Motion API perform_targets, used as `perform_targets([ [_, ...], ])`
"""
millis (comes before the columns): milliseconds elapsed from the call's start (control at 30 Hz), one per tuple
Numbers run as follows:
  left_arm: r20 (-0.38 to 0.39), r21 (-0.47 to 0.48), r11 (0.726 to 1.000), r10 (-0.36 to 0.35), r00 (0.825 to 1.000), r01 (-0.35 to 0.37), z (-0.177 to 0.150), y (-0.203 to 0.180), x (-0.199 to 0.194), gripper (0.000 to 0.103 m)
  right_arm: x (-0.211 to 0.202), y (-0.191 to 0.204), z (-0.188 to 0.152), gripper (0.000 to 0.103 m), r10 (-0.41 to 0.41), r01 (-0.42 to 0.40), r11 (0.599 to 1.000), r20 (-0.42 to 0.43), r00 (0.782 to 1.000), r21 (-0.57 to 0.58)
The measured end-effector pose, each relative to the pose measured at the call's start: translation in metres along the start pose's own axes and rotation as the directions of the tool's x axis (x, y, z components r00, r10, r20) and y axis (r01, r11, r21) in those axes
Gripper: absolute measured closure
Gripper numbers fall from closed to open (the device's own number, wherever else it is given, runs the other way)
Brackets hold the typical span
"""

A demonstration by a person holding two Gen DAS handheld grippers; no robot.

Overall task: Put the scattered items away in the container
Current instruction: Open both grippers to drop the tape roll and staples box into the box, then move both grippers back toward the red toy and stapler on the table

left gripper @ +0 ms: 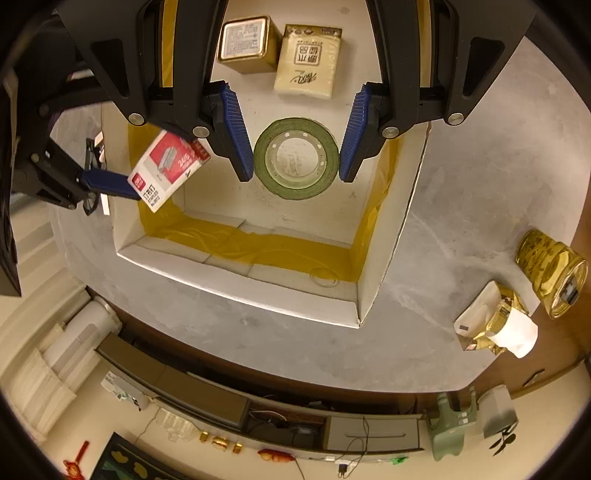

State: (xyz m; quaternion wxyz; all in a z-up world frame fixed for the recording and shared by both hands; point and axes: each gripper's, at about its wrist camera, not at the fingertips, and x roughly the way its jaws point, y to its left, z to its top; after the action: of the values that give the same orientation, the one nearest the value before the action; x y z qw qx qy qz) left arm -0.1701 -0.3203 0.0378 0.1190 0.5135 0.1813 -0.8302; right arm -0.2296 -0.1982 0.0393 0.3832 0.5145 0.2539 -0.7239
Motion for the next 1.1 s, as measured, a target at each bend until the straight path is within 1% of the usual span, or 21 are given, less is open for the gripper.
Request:
perform_targets([
  [133,-0.02,-0.004,1.0,0.005,1.0,-0.005,0.007,-0.002,0.008,0.053,0.007,0.001,0.003,0.033,-0.013,0.013,1.0,-0.012,1.0,-0.025],
  [367,-0.065,-0.02,1.0,0.02,0.998,-0.022,0.017,-0.003,0.026,0.053,0.015,-0.006,0.014,0.033,-0.021,0.019,0.999,-0.037,0.999,-0.03],
  [500,-0.081,-0.003,0.999,0.037,0.996,-0.038,0.021,-0.008,0.033,0.053,0.019,-0.006,0.019,0.033,-0.032,0.028,0.998,-0.065,0.997,-0.061],
  [700,-0.098,0.034,0.999,0.021,0.995,-0.018,0.026,-0.014,0.036,0.052,0.018,0.002,0.017,0.033,-0.075,0.064,0.987,-0.072,0.995,-0.148],
  [833,-0.136,0.035,0.999,0.006,0.991,-0.001,0.026,-0.016,0.048,0.052,0.022,0.0,0.014,0.033,-0.08,0.068,0.987,-0.078,0.994,-0.144],
  [900,-0.15,0.052,0.999,0.013,0.989,-0.005,0.026,-0.019,0.054,0.052,0.022,0.0,0.013,0.033,-0.079,0.068,0.987,-0.076,0.994,-0.142],
  [1000,-0.136,0.08,0.996,0.047,0.99,-0.036,0.026,-0.023,0.056,0.052,0.022,-0.002,0.011,0.032,-0.068,0.058,0.989,-0.07,0.995,-0.133],
  [1067,-0.125,0.086,0.995,0.051,0.991,-0.04,0.026,-0.025,0.052,0.052,0.019,-0.003,0.009,0.026,-0.047,0.038,0.991,-0.064,0.997,-0.125],
  [1100,-0.125,0.08,0.996,0.043,0.991,-0.034,0.026,-0.024,0.05,0.052,0.015,-0.005,0.005,0.025,-0.029,0.023,0.993,-0.055,0.998,-0.114],
])
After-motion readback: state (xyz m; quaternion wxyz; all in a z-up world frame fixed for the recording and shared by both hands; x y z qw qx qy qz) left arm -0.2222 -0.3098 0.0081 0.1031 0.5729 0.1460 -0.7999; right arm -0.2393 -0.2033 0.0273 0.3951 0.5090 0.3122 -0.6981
